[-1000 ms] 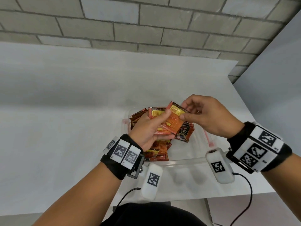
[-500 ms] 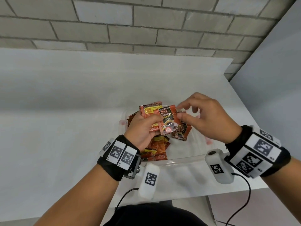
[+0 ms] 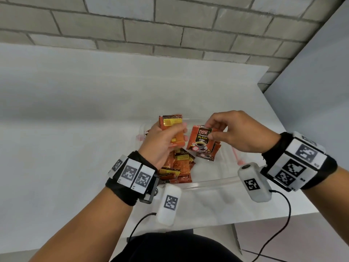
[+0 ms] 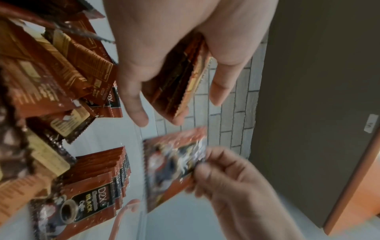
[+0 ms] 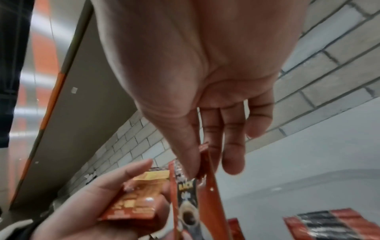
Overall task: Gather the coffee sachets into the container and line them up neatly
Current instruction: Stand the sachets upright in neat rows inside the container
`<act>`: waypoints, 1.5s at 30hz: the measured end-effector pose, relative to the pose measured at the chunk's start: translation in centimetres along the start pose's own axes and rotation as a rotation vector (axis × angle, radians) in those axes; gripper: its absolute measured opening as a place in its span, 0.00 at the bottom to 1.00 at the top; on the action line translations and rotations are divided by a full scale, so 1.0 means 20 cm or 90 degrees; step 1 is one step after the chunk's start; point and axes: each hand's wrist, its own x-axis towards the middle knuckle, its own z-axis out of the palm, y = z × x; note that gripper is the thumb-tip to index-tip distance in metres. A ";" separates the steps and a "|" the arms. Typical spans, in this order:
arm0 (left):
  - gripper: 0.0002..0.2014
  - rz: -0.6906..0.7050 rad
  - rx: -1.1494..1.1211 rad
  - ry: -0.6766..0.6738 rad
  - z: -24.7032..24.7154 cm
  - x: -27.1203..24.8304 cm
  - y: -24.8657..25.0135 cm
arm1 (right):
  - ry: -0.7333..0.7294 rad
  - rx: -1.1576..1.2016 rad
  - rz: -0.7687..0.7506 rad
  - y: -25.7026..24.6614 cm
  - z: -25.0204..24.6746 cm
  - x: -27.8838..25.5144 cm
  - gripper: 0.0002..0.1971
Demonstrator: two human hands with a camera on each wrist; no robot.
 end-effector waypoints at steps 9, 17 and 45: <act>0.11 -0.011 -0.089 0.028 -0.09 -0.01 0.03 | -0.212 -0.278 0.146 0.19 0.15 0.18 0.10; 0.20 -0.014 -0.104 0.017 -0.13 -0.01 0.04 | -0.298 -0.412 0.169 0.18 0.22 0.25 0.10; 0.22 -0.036 -0.093 0.009 -0.11 0.01 0.01 | -0.234 -0.486 0.165 0.20 0.25 0.25 0.06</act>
